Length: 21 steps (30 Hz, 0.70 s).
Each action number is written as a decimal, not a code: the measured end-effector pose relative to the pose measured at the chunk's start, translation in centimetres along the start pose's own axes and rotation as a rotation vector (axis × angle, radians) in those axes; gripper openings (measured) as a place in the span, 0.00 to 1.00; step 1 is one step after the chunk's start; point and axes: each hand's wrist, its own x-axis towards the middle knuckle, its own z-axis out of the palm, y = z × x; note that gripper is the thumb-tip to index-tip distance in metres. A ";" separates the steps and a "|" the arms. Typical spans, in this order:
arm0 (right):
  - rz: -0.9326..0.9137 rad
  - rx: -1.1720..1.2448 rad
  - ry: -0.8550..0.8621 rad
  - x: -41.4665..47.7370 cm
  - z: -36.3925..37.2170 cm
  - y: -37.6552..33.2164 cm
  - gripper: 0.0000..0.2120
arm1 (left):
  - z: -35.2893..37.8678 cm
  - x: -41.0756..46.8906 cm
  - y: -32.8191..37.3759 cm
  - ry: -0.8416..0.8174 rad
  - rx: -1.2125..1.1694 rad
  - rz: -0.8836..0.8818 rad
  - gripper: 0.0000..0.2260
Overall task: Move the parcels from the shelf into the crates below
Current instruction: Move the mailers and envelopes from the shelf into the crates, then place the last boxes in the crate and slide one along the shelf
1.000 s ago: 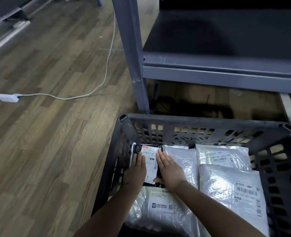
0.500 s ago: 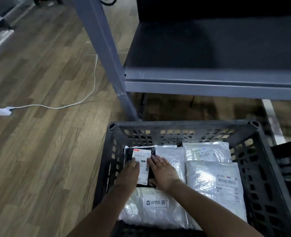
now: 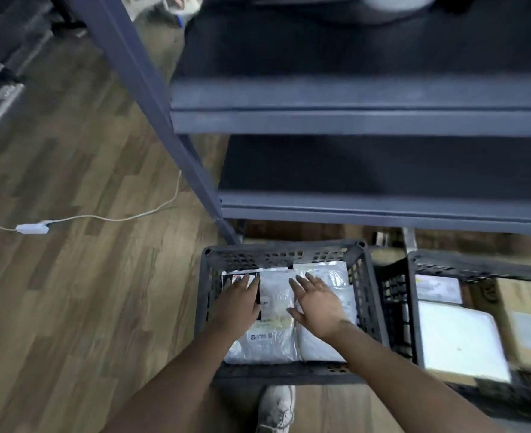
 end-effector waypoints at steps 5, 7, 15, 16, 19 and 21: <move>0.034 0.020 0.067 -10.3 -12.4 -1.9 0.31 | -12.4 -7.8 3.6 0.036 -0.012 0.019 0.26; 0.040 0.036 0.119 -14.2 -17.7 -2.5 0.31 | -17.9 -10.7 5.5 0.065 -0.008 0.045 0.27; 0.111 0.075 0.397 -26.7 -35.4 -4.1 0.29 | -36.4 -20.8 12.3 0.310 -0.006 0.166 0.26; 0.119 0.066 0.414 -28.0 -36.7 -4.1 0.28 | -38.0 -21.9 13.0 0.326 -0.005 0.178 0.26; 0.145 0.069 0.486 -31.7 -39.7 -3.9 0.28 | -41.3 -24.6 14.7 0.388 0.008 0.223 0.25; 0.174 0.080 0.523 -33.8 -41.1 -3.6 0.27 | -42.8 -25.9 15.4 0.409 0.022 0.239 0.24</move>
